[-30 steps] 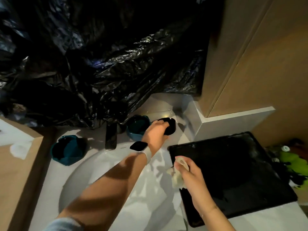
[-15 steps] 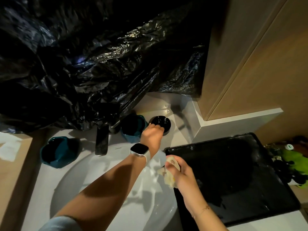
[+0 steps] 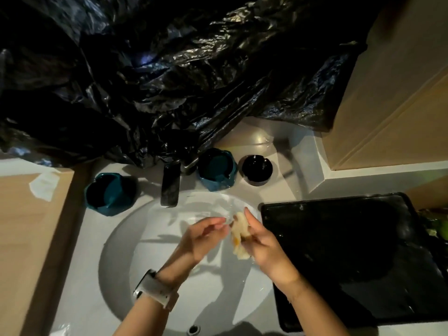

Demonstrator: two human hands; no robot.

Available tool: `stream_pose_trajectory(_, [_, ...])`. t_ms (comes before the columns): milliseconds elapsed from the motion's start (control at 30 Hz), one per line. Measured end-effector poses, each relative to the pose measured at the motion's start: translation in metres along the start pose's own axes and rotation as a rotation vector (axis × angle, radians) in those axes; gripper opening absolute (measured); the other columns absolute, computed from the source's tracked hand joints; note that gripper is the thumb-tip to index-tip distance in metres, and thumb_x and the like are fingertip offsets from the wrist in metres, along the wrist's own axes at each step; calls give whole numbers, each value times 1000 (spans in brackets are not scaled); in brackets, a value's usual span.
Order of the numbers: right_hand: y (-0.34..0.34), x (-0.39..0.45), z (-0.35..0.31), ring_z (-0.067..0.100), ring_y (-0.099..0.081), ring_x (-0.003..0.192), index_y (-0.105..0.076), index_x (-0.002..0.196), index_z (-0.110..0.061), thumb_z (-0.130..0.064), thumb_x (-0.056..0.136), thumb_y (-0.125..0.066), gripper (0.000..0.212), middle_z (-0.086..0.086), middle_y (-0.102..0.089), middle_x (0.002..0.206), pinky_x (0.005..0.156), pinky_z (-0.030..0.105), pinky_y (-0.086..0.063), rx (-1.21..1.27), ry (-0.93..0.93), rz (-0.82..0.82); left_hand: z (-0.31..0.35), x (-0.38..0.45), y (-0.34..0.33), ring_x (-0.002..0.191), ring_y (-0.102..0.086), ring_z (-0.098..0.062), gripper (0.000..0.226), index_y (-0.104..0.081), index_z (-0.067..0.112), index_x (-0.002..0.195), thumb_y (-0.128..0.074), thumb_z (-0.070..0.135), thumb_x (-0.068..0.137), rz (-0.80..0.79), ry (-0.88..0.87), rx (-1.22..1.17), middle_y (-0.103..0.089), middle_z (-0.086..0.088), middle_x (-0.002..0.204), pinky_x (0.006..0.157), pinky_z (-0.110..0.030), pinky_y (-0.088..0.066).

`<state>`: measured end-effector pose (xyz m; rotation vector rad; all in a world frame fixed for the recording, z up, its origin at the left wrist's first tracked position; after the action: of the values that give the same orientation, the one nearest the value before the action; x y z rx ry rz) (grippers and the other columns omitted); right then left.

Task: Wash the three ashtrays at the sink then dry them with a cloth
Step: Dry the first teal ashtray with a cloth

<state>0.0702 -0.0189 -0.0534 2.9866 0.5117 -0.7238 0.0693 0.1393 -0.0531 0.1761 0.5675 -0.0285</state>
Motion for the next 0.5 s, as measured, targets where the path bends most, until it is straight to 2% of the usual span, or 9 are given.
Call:
stream_pose_trajectory(67, [-15, 4, -6, 4, -58, 115, -22, 148, -29, -16, 91, -56, 67, -2, -59, 130, 101, 21, -43, -171, 90, -47, -8, -11, 3, 98, -70, -11, 19, -70, 26, 109, -71, 27, 89, -63, 37, -76, -76, 4, 101, 82, -24, -55])
stream_pose_trajectory(133, [-31, 7, -14, 12, -59, 116, -22, 148, -32, -28, 85, -61, 74, -4, -60, 126, 102, 29, -45, -186, 128, -86, -10, -15, 15, 92, -71, -11, 24, -69, 12, 111, -73, 20, 89, 11, 26, -131, -75, -3, 99, 84, -27, -57])
stream_pose_trajectory(167, [-34, 8, -16, 13, -61, 111, -23, 148, -31, -25, 84, -65, 77, -6, -61, 120, 99, 30, -47, -147, 129, -77, -9, -15, 21, 83, -70, -10, 20, -68, 3, 106, -72, 10, 88, 58, 18, -167, -74, -8, 92, 79, -27, -57])
stream_pose_trajectory(200, [-36, 10, -14, 11, -62, 105, -25, 147, -27, -14, 84, -67, 77, -6, -62, 114, 95, 29, -49, -81, 121, -67, -8, -13, 26, 74, -67, -9, 13, -66, -4, 99, -70, 1, 87, 85, -3, -180, -70, -10, 83, 73, -25, -55])
stream_pose_trajectory(267, [-35, 13, -16, 0, -63, 92, -35, 140, -18, 11, 85, -63, 69, -7, -64, 106, 85, 19, -50, 26, 101, -55, -5, -9, 39, 65, -61, -6, 3, -65, -5, 87, -68, -6, 86, 100, -59, -146, -63, -6, 73, 65, -19, -49])
stream_pose_trajectory(367, [-17, 13, -24, -10, -59, 74, -56, 120, -15, 8, 81, -68, 46, 8, -59, 102, 70, 8, -46, -47, 105, 79, -6, -5, 63, 67, -62, -15, 19, -65, -10, 85, -77, 2, 77, 92, -138, -97, -66, -9, 74, 65, -26, -51])
stream_pose_trajectory(433, [-10, 8, -37, -8, -61, 72, -71, 99, -12, 1, 80, -73, 24, 3, -66, 91, 70, 8, -44, -226, 166, 121, -10, -5, 75, 68, -62, -15, 14, -70, 0, 83, -81, 4, 75, 97, -176, 26, -69, -5, 76, 66, -28, -51])
stream_pose_trajectory(500, [-7, 4, -48, -3, -63, 72, -77, 82, -9, -6, 77, -77, 5, -6, -69, 76, 72, 11, -45, -383, 255, 126, -20, -6, 84, 66, -60, -10, 13, -71, 23, 77, -81, 15, 77, 101, -162, 206, -70, 5, 76, 66, -28, -50])
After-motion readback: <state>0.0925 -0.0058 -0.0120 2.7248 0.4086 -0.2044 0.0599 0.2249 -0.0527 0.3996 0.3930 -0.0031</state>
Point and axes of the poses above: each hand's wrist, its own x-axis towards the middle knuckle, its own y-axis out of the back of the hand, z = x × y, the point moved 7 cm from there along x, towards the middle knuckle
